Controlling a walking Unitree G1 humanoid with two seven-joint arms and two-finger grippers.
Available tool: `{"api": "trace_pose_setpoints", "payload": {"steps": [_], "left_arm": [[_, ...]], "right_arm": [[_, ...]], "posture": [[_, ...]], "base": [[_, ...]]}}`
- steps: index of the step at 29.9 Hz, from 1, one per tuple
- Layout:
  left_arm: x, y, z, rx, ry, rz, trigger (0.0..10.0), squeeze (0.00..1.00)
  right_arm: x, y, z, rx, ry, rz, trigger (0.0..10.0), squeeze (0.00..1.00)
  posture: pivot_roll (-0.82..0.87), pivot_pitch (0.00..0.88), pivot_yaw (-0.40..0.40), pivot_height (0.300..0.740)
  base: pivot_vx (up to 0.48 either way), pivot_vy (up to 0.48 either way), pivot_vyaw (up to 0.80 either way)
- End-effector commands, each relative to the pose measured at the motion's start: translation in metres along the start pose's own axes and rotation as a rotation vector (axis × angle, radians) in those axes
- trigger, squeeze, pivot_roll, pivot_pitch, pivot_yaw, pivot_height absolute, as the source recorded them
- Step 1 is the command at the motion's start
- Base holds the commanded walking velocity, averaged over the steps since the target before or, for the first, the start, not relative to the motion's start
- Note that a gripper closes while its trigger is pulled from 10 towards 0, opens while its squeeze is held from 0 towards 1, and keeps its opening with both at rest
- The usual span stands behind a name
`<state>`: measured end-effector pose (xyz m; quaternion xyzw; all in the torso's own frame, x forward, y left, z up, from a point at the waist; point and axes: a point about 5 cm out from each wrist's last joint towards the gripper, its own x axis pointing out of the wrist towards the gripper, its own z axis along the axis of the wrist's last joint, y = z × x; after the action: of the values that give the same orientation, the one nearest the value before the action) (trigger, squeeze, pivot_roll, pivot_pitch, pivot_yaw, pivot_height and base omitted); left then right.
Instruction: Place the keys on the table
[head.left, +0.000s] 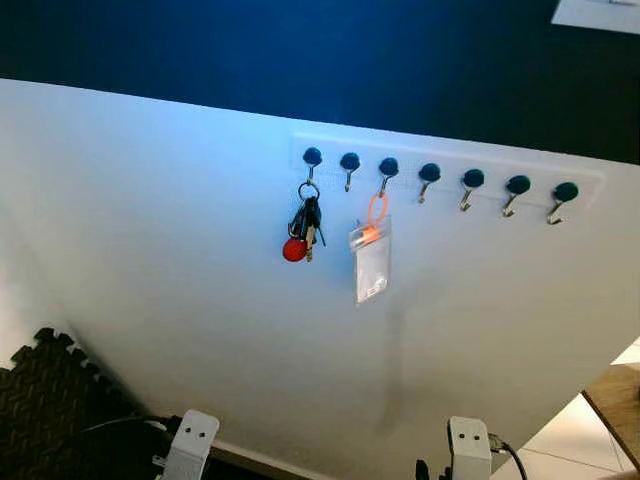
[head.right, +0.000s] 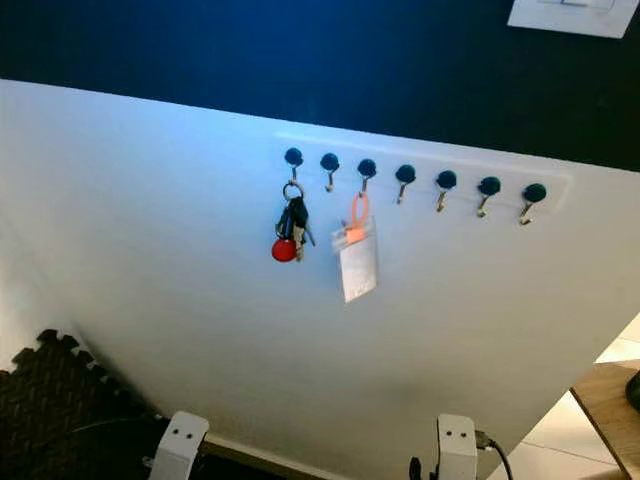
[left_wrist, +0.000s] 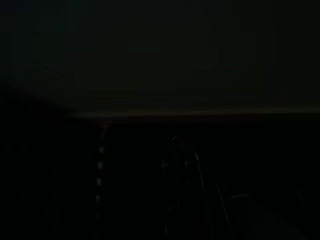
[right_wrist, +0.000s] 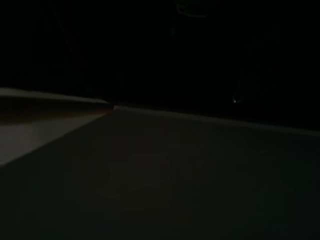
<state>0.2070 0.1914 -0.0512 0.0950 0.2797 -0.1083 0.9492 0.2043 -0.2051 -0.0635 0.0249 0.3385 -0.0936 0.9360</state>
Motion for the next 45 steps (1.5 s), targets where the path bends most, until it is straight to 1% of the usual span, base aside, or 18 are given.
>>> {"api": "trace_pose_setpoints", "payload": {"steps": [1,14,24,38,45], "left_arm": [[-0.0003,-0.0003,0.0007,0.02,-0.007,-0.01,10.0,0.0],[0.0003,0.0,0.0051,0.024,-0.034,-0.018,10.0,0.0],[-0.0006,-0.0012,0.0043,0.027,-0.039,-0.031,10.0,0.0],[-0.0004,0.0003,0.004,0.029,-0.034,-0.02,10.0,0.0],[-0.0001,0.0004,0.0031,0.041,-0.022,-0.017,10.0,0.0]], "right_arm": [[-0.001,0.0026,-0.0036,0.01,0.012,0.004,10.0,0.0],[-0.0006,0.0019,-0.0021,0.018,0.005,-0.002,10.0,0.0],[-0.0013,0.001,-0.0037,0.019,0.008,-0.005,10.0,0.0],[-0.0003,0.001,-0.001,0.019,0.002,-0.005,10.0,0.0],[-0.0008,0.0,-0.0026,0.017,0.008,-0.006,10.0,0.0]], "posture": [[0.11,0.038,-0.035,0.74],[0.11,0.039,-0.031,0.74],[0.11,0.037,-0.033,0.74],[0.11,0.037,-0.033,0.74],[0.11,0.029,-0.03,0.74]], "base": [[0.0,0.0,0.0],[0.0,0.0,0.0],[0.0,0.0,0.0],[-0.294,0.0,0.0],[0.0,0.0,0.0]]}}
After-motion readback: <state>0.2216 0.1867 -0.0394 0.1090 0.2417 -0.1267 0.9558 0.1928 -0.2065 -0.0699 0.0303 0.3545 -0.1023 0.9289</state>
